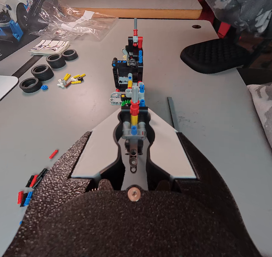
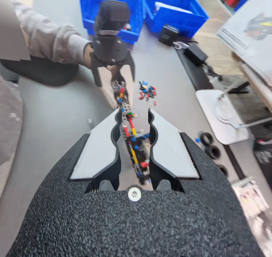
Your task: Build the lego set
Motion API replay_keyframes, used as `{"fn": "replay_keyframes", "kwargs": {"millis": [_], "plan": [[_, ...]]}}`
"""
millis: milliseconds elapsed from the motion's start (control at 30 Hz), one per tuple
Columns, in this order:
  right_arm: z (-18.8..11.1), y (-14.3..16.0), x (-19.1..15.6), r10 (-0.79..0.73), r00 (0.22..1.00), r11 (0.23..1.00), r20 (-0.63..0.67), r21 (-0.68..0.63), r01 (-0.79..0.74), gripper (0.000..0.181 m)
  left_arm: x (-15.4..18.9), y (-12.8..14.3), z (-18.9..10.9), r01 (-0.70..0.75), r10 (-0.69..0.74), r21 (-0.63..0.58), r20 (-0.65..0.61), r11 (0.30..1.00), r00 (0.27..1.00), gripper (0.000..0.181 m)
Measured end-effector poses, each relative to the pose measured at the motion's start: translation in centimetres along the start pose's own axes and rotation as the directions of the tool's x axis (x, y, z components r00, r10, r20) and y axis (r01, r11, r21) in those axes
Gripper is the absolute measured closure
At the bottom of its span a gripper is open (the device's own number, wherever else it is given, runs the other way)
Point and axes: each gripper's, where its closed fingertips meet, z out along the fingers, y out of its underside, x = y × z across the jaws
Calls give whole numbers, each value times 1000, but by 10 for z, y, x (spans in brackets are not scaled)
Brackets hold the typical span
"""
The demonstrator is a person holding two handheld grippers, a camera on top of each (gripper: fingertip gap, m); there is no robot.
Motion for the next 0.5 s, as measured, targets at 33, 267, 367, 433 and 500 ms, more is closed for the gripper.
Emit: {"fn": "replay_keyframes", "kwargs": {"millis": [33,267,367,433,500], "plan": [[-10,10,17,-29,997,999,-72,-46,25,142,0,0,0,-20,20,0,3,1000,1000,154],[-17,124,10,57,998,972,28,-230,-49,101,2,1,-2,-62,63,13,-14,998,998,155],[16,147,3,154,987,984,41,-96,-150,111,1,-2,-2,-31,32,46,-27,998,999,155],[21,138,15,202,979,978,-13,62,-201,137,2,-5,-4,-24,28,77,-41,997,999,155],[11,123,17,191,982,975,-2,120,-189,139,1,-10,-7,7,0,118,-55,993,998,155]]}}
